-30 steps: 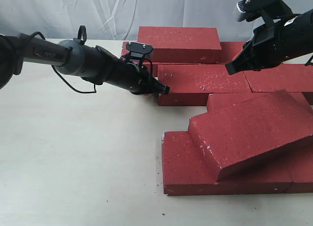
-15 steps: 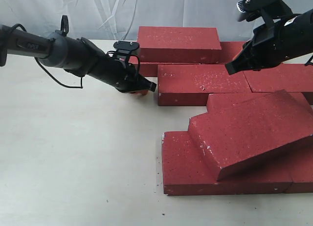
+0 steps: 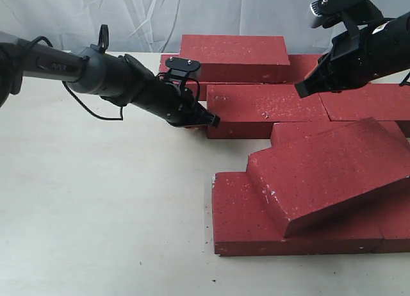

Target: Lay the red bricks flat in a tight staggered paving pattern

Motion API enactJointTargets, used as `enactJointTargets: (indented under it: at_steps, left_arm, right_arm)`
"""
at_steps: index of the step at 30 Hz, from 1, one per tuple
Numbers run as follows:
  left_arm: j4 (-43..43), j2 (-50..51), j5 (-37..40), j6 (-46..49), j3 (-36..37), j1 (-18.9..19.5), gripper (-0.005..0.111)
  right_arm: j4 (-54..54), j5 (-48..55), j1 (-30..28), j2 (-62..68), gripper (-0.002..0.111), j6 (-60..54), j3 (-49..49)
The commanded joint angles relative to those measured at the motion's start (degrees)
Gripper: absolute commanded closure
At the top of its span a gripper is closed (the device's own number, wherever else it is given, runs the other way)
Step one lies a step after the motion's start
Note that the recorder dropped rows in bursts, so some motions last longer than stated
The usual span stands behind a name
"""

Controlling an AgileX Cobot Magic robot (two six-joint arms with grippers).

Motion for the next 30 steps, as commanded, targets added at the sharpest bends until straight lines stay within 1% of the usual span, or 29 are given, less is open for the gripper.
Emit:
enactJointTargets:
  at_steps: [1, 3, 5, 8, 11, 13, 14, 15, 19, 23, 26, 30]
  left_arm:
    - [0.52, -0.26, -0.79, -0.26, 0.02, -0.33, 0.107]
    - [1.16, -0.69, -0.59, -0.43, 0.02, 0.71, 0.107]
    - [2.03, -1.97, 1.22, -0.48, 0.02, 2.58, 0.107]
    - [7.22, -5.19, 4.80, -4.29, 0.02, 5.87, 0.107]
    - [18.18, -9.25, 8.05, -11.68, 0.02, 8.02, 0.107]
    - [25.59, -12.13, 10.70, -17.24, 0.02, 8.51, 0.107]
    - [27.89, -13.41, 12.21, -19.06, 0.02, 8.51, 0.107]
    - [29.27, -14.63, 13.92, -19.82, 0.32, 8.21, 0.107]
    - [29.44, -18.96, 16.81, -19.70, 4.09, 5.40, 0.107]
    - [29.44, -22.82, 20.97, -19.37, 8.48, 0.69, 0.107]
    - [29.44, -24.26, 22.31, -17.82, 11.01, -3.42, 0.107]
    - [29.33, -24.52, 23.87, -17.12, 12.51, -8.67, 0.107]
  right_arm:
    - [0.37, -0.93, -0.40, 0.18, 0.109, -0.18, 0.25]
    - [-0.15, -1.07, -0.40, 0.18, 0.109, -0.18, 0.25]
    - [-1.32, -1.50, -0.40, 0.18, 0.109, -0.18, 0.25]
    - [-4.41, -2.07, -1.43, 0.18, 0.109, 0.39, 0.34]
    - [-6.45, -2.49, -4.65, -0.18, 0.109, 3.10, 1.00]
    - [-8.49, -2.49, -7.49, -0.86, 0.109, 6.18, 1.61]
    - [-9.40, -2.38, -9.26, -1.14, 0.109, 7.97, 1.88]
    - [-9.68, -2.10, -10.95, -1.62, 0.109, 9.29, 2.32]
    - [-9.78, 0.11, -16.33, -2.50, 0.109, 10.16, 3.68]
    - [-12.06, 4.91, -20.44, -2.50, 0.109, 10.84, 3.70]
    - [-12.20, 5.79, -22.14, -2.50, 0.109, 11.88, 3.70]
    - [-12.20, 6.95, -22.38, -2.38, 0.109, 11.88, 3.70]
